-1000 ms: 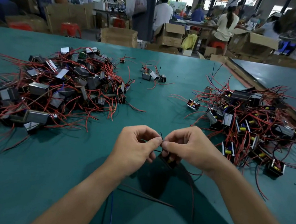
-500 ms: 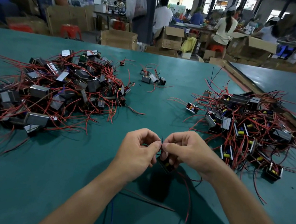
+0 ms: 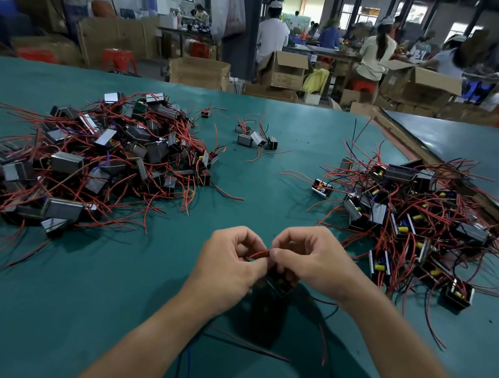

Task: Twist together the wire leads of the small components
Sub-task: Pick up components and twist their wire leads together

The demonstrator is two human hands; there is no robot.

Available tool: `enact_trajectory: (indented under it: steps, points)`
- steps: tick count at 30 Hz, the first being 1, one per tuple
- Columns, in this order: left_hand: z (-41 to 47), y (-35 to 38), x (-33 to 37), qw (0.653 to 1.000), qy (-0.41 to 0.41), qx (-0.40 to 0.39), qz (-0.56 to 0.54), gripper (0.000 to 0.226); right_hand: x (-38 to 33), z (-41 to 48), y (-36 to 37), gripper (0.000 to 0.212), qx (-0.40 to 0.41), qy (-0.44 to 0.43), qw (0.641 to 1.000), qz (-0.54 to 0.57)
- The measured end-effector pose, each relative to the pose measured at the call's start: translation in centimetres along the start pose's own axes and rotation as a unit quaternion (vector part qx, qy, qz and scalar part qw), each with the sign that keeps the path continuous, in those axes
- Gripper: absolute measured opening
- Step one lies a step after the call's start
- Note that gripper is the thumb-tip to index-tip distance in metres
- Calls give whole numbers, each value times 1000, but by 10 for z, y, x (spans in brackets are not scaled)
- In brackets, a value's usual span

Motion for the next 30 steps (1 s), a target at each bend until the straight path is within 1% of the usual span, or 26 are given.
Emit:
enact_trajectory:
  steps: [4, 7, 12, 20, 26, 30]
  points:
    - [2, 1, 2, 1000, 10, -10, 7, 25, -8, 0, -2, 21, 23, -41, 998, -44]
    - [2, 3, 2, 1000, 15, -21, 7, 26, -7, 1, -9, 21, 49, -34, 996, -62]
    - [1, 5, 1, 999, 8, -27, 25, 26, -2, -1, -10, 18, 33, -13, 998, -58]
    - [-1, 6, 9, 999, 6, -37, 28, 13, -2, 0, -9, 23, 21, -1, 997, -71]
    - [0, 8, 10, 998, 4, -55, 20, 14, 5, 1, -4, 23, 1, 18, 1000, 4]
    - [-3, 10, 6, 998, -7, -63, 29, 14, 4, -2, -1, 24, -17, 30, 999, 29]
Point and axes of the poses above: each hand's wrist, its own z-axis towards the middle knuckle, its own y-axis out of the palm, x = y × z, the point moved 10 cm from there along z, towards the middle knuckle, and after that the axes turned 13 degrees about -x, right-handed, at the moved point
